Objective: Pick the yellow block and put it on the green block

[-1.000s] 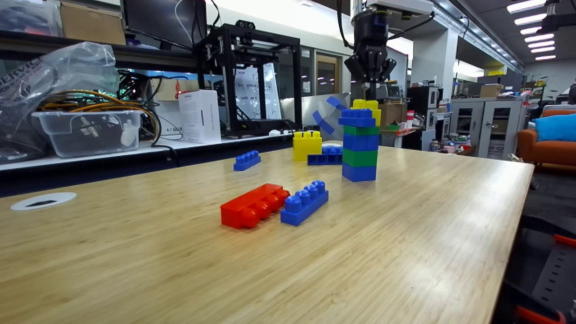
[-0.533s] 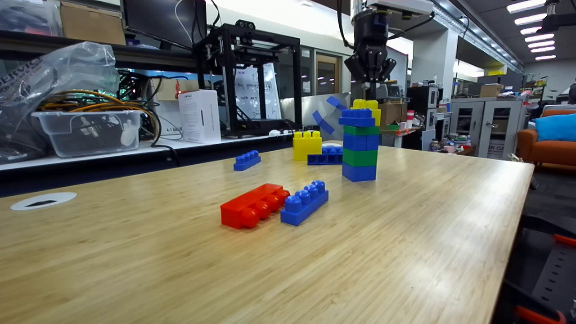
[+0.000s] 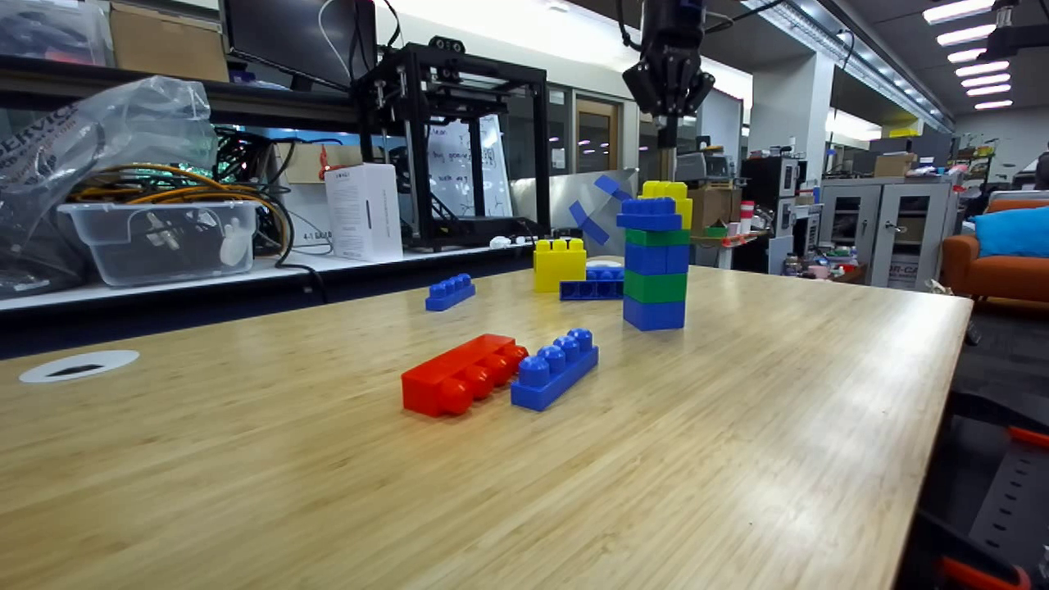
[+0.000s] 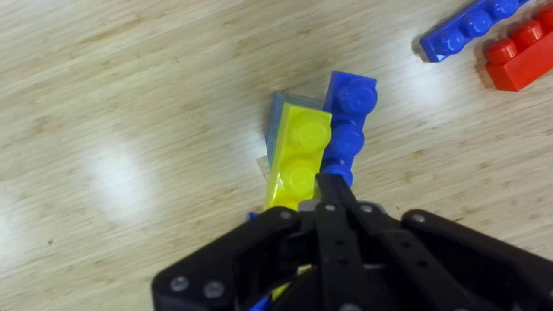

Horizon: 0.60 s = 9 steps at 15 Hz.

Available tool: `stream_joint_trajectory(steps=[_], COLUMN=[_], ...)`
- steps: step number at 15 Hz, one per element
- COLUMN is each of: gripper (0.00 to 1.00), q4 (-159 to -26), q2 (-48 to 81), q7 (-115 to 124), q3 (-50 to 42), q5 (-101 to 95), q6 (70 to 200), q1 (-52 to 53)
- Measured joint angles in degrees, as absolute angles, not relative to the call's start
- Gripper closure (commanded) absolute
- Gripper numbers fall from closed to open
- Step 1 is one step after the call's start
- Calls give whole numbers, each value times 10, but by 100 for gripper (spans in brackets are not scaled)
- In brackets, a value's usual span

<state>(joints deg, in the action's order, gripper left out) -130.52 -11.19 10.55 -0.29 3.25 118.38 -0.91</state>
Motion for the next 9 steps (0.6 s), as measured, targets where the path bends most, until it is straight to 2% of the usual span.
stream_joint_trajectory(steps=[9], gripper=[100], q4=[-1312], q2=[-78], q7=[91], q3=[-2], q5=[-15], q6=[1248], q1=[-9])
